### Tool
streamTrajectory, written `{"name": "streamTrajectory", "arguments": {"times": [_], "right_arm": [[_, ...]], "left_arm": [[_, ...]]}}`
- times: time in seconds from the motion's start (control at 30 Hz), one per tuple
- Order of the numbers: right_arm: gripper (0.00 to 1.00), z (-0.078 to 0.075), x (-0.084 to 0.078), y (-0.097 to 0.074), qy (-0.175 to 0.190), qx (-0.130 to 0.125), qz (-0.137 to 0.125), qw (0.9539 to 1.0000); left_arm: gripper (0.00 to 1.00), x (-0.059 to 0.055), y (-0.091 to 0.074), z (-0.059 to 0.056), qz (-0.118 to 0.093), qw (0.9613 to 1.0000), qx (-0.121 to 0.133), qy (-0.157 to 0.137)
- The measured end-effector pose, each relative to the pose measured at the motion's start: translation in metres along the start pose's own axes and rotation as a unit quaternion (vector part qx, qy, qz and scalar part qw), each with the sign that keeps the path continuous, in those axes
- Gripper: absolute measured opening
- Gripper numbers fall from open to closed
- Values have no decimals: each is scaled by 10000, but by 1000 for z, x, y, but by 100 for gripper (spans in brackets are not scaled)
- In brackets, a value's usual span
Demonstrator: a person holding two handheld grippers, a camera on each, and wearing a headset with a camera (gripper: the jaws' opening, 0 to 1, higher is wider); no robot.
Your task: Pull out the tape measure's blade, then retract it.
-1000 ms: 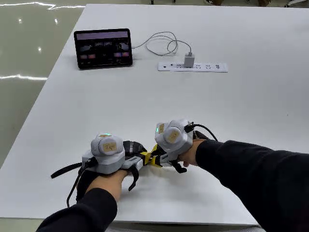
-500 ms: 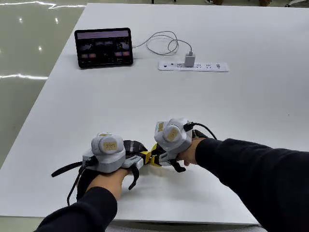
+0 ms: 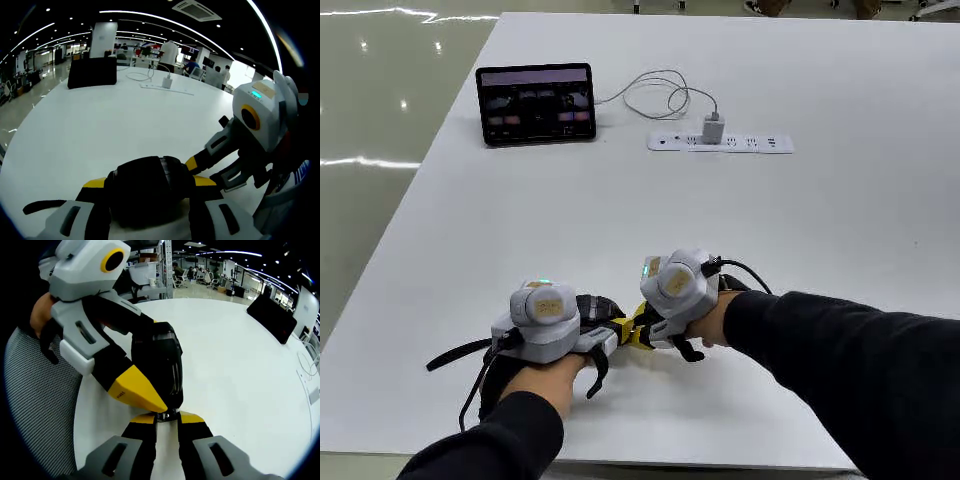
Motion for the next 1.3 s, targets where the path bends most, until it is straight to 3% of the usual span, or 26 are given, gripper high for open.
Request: {"name": "streamTrajectory", "arguments": {"times": [0.17, 0.33, 0.47, 0.57, 0.63, 0.67, 0.73, 0.77, 0.87, 0.93, 1.1, 1.17, 1.3], "right_arm": [[12, 1, -1, 0, 52, -22, -2, 10000], [13, 1, -1, -1, 1, -80, 20, 10000], [17, -1, -1, -4, 54, -186, -46, 9998], [18, -2, -1, -9, 97, -226, -125, 9996], [20, -2, -1, -12, 172, -216, -175, 9995], [22, -2, -2, -15, 218, -236, -206, 9993], [23, -1, -4, -21, 341, -246, -245, 9988], [25, -1, -4, -24, 432, -246, -298, 9983], [31, -1, -5, -33, 597, -274, -367, 9972], [36, -1, -8, -39, 643, -299, -390, 9967], [44, -2, -15, -54, 799, -405, -507, 9947], [47, -2, -17, -62, 905, -427, -609, 9931], [57, -4, -20, -75, 989, -601, -768, 9903]], "left_arm": [[61, 0, -1, 0, -50, 9999, -101, 35], [61, -1, -2, -1, 111, 9996, -172, 204], [62, -5, -3, 0, 277, 9991, -327, -68], [69, -1, -6, 9, 207, 9994, -281, -5], [78, 4, -8, 10, 144, 9989, -434, -138], [84, 8, -11, 10, 59, 9984, -549, -112], [100, 12, -13, 13, -7, 9984, -549, 158], [99, 11, -16, 12, 68, 9976, -647, 242], [100, 15, -22, 12, -9, 9956, -843, 399], [100, 14, -25, 13, 111, 9942, -1005, 380], [100, 16, -34, 17, 103, 9917, -1088, 683], [100, 17, -38, 12, 85, 9888, -1311, 709], [100, 20, -43, 10, 46, 9854, -1435, 911]]}}
Point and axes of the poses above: the centre of the closed fingertips' face, and the gripper's own axes: y roughly forward along the fingers, z roughly to its left, x roughly out of its top, the point moved 2 cm from there along -y, roughly backward along the fingers, and after that the axes turned 7 degrees about z, right-handed, at the moved point
